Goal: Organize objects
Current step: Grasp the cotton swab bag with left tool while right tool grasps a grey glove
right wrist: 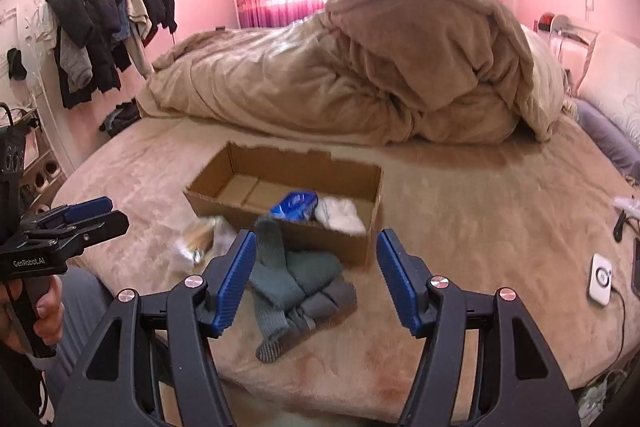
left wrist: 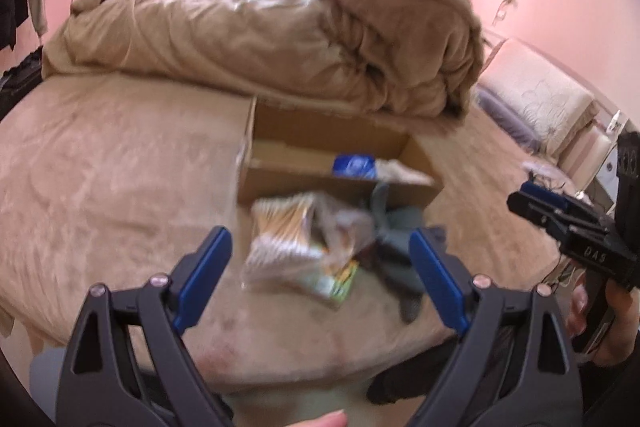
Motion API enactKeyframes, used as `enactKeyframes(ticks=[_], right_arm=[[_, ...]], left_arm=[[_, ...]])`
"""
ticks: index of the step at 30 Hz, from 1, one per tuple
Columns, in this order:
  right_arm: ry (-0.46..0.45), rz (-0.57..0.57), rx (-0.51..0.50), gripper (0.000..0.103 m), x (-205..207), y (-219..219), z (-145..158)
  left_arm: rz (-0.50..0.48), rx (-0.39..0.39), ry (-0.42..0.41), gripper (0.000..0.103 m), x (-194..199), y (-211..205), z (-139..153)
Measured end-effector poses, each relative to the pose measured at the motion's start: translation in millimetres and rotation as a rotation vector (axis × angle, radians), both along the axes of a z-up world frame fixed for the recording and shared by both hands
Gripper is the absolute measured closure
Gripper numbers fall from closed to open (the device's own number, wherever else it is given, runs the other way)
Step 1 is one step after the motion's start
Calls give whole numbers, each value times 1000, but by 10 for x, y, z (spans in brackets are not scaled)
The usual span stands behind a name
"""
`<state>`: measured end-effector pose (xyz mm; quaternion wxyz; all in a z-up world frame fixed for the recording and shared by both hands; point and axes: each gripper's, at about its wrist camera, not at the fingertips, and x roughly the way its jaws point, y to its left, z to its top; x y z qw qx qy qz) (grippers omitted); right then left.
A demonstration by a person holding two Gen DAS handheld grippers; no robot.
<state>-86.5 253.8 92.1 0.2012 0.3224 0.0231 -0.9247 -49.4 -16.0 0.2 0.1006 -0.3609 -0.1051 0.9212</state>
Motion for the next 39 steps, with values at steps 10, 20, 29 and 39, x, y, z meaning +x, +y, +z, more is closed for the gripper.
enactKeyframes(ticks=[10,20,29,39], right_arm=[[-124,-30,28,37,-231,62,-587],[-211,-30,37,38,-453,28,-978],[-284,6,-27,41,-611,-12,-1208],[-291,90,-72,79,-513,-15,-1140]], left_arm=[[11,-24,-93,12,-111,30,-467],[42,-39,-142,12,-279,-20,-767],[41,-3,-137,12,-323,-96,-823],[39,-37,-124,12,-652,-112,-716]])
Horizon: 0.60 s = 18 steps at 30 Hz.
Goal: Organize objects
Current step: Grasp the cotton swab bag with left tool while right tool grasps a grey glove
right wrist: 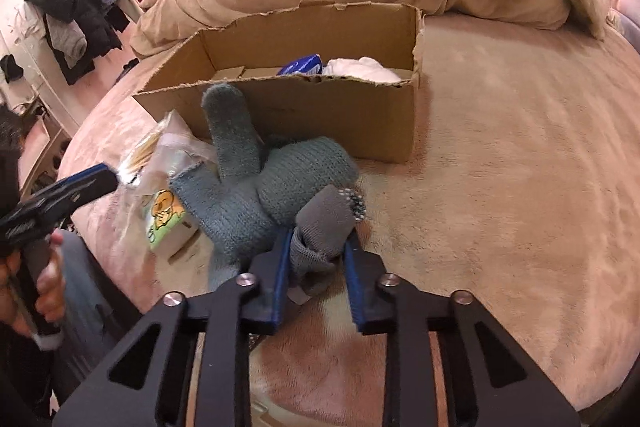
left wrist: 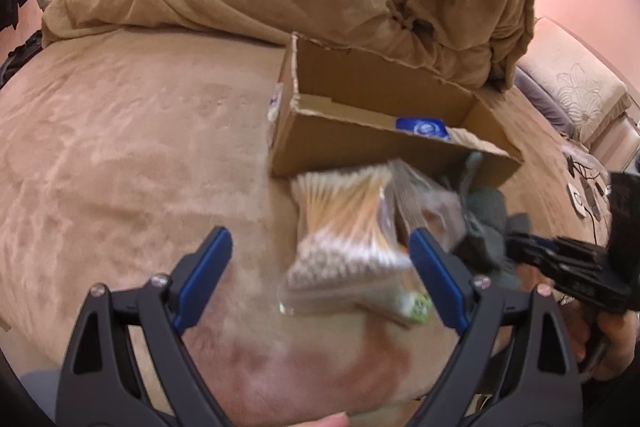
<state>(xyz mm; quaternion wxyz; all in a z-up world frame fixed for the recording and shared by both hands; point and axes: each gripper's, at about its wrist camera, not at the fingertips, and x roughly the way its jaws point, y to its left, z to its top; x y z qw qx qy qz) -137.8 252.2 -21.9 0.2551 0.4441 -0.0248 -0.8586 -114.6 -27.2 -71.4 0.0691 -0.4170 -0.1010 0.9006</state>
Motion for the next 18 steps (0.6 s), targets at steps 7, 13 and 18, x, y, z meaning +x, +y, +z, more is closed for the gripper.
enactKeyframes(ticks=[7,13,18], right_arm=[[61,-41,-16,80,163,201,261],[110,-100,-29,80,210,465,468],[141,-103,-37,80,255,510,622]], left_arm=[[7,60,-104,13,-318,-65,-270],[-19,64,-75,52,-247,-10,-225],[1,47,-34,56,-78,-16,-96]])
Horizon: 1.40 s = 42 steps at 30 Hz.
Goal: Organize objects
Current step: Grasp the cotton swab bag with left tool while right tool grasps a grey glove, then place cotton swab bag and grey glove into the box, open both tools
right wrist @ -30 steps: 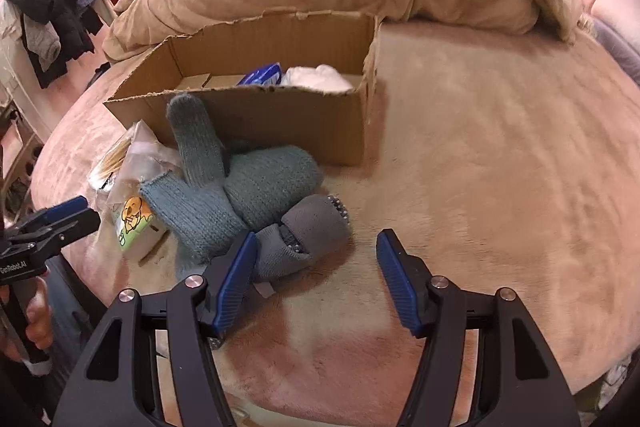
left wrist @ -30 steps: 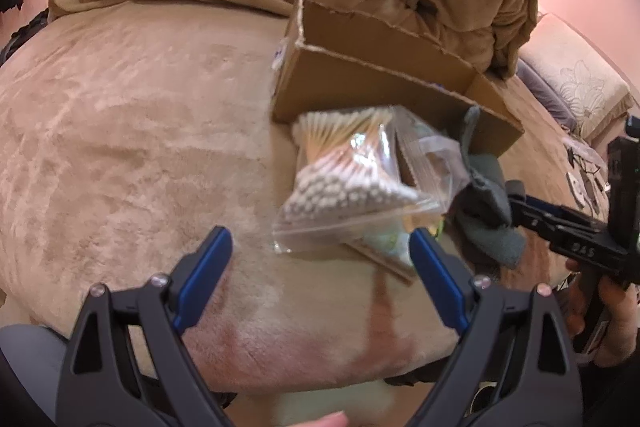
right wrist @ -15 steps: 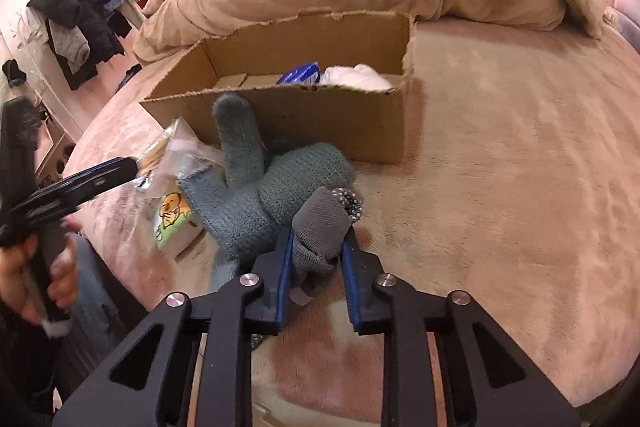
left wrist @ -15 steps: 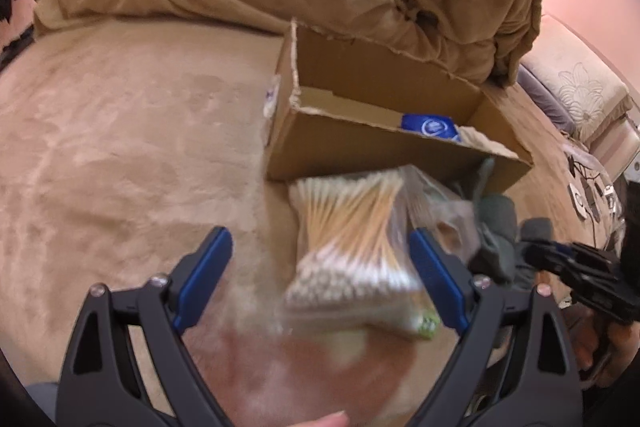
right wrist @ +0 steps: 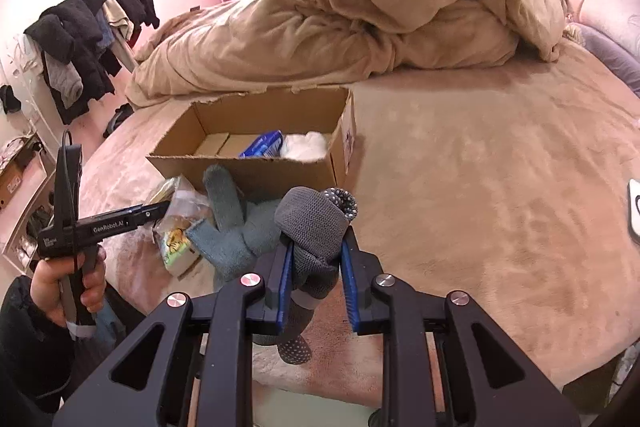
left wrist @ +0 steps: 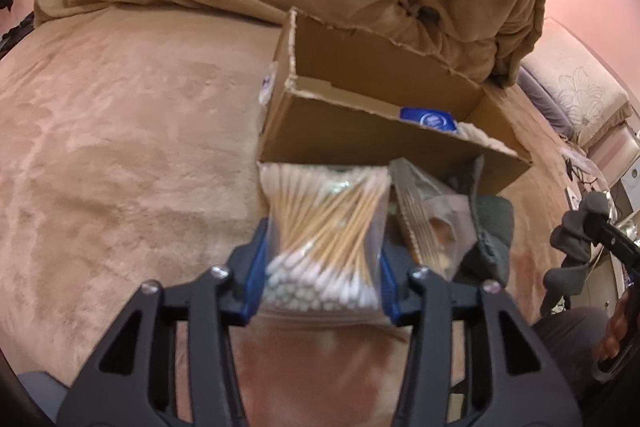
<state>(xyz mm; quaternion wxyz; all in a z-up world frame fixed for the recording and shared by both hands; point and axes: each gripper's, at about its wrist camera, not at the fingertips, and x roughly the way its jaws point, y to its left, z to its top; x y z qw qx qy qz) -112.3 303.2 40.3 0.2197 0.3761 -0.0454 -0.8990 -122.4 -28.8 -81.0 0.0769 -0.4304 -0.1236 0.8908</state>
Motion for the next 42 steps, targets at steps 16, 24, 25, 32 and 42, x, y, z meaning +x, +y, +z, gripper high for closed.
enactKeyframes(ticks=[16,24,25,32,42], right_arm=[[152,60,-7,80,294,-262,660],[239,84,-3,80,247,-441,1040],[247,86,-2,80,232,-465,1076],[279,107,16,80,-5,-672,1212],[266,112,28,80,-487,-941,1107]], left_arm=[[-22,18,207,57,631,-26,1083],[-38,-10,300,57,546,57,1546],[-35,-17,307,57,520,60,1581],[-40,-33,339,57,294,70,1677],[-60,-33,308,57,-241,112,1446]])
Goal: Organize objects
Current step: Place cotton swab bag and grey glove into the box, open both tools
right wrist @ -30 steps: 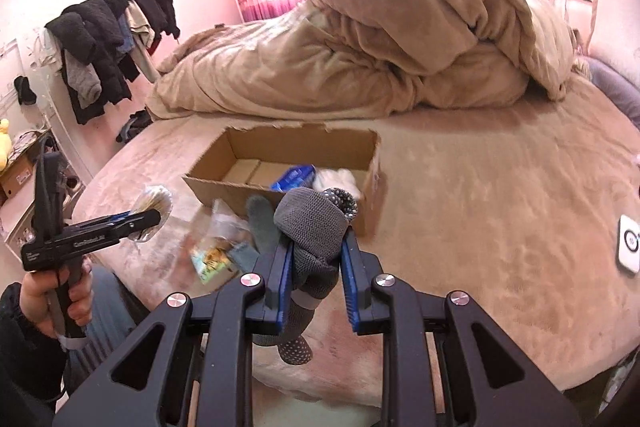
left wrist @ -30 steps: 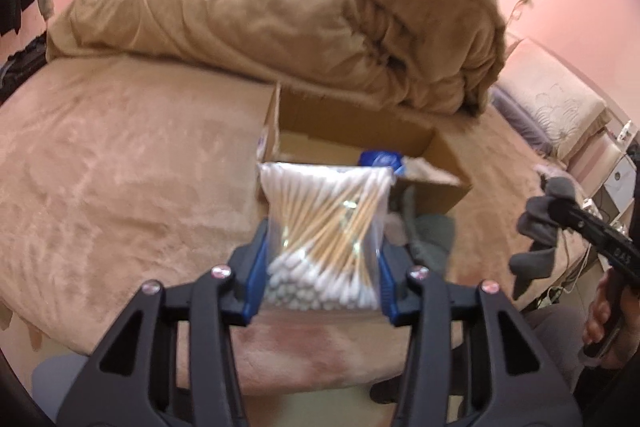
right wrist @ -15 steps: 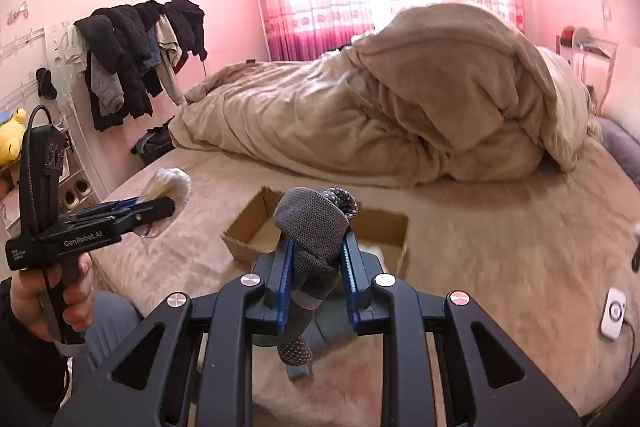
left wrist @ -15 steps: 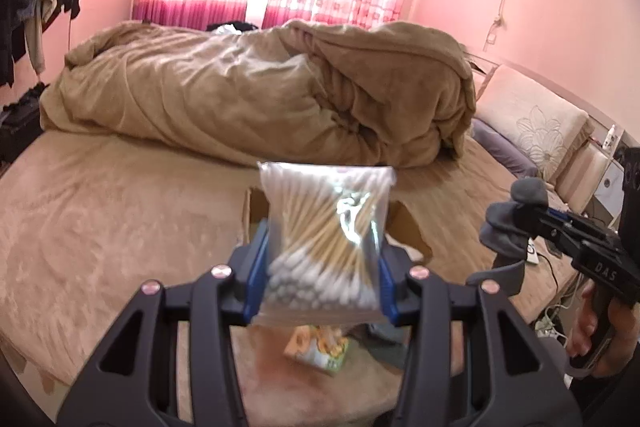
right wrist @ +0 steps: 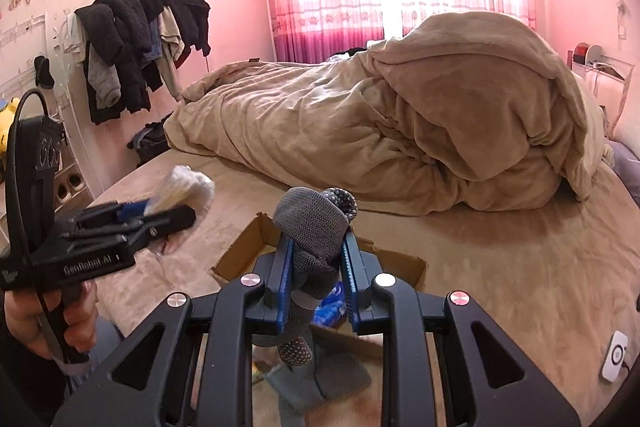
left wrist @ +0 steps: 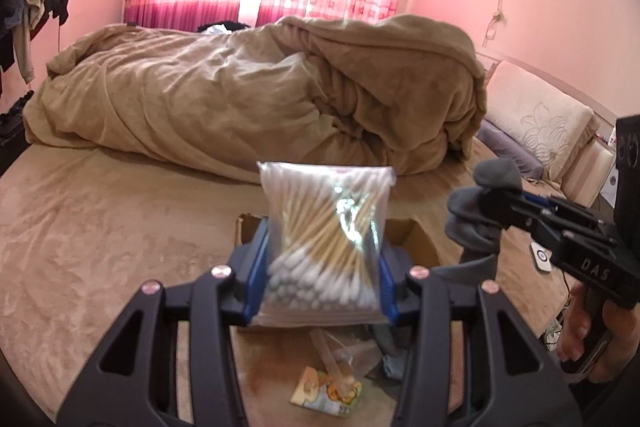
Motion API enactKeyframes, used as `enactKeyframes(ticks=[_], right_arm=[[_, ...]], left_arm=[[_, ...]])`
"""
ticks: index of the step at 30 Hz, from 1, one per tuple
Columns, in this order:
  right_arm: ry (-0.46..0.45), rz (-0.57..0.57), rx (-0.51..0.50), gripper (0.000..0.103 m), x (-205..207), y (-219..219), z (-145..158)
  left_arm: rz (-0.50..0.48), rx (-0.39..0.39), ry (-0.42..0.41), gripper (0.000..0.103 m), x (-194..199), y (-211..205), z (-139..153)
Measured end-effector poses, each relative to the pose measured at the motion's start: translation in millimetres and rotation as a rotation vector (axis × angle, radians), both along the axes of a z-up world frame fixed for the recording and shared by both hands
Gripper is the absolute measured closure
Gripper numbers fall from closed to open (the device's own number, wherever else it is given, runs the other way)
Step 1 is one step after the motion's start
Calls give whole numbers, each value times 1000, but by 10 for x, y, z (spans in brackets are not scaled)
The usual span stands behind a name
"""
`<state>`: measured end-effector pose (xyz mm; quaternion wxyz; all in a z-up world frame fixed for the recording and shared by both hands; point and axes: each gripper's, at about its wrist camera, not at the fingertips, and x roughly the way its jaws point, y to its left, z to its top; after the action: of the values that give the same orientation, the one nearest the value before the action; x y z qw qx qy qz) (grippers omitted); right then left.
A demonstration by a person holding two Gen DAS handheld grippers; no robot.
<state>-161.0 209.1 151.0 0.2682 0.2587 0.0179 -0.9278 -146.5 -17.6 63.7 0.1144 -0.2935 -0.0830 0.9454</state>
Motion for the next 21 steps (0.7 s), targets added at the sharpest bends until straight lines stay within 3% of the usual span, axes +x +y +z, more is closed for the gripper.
enactKeyframes(ticks=[14,21], right_arm=[[-102,28,-18,80,-694,-410,-513],[-202,67,-30,80,-908,-575,-917]], left_arm=[[18,1,-175,57,-726,-45,-824],[-7,-10,-222,52,-813,-3,-989]])
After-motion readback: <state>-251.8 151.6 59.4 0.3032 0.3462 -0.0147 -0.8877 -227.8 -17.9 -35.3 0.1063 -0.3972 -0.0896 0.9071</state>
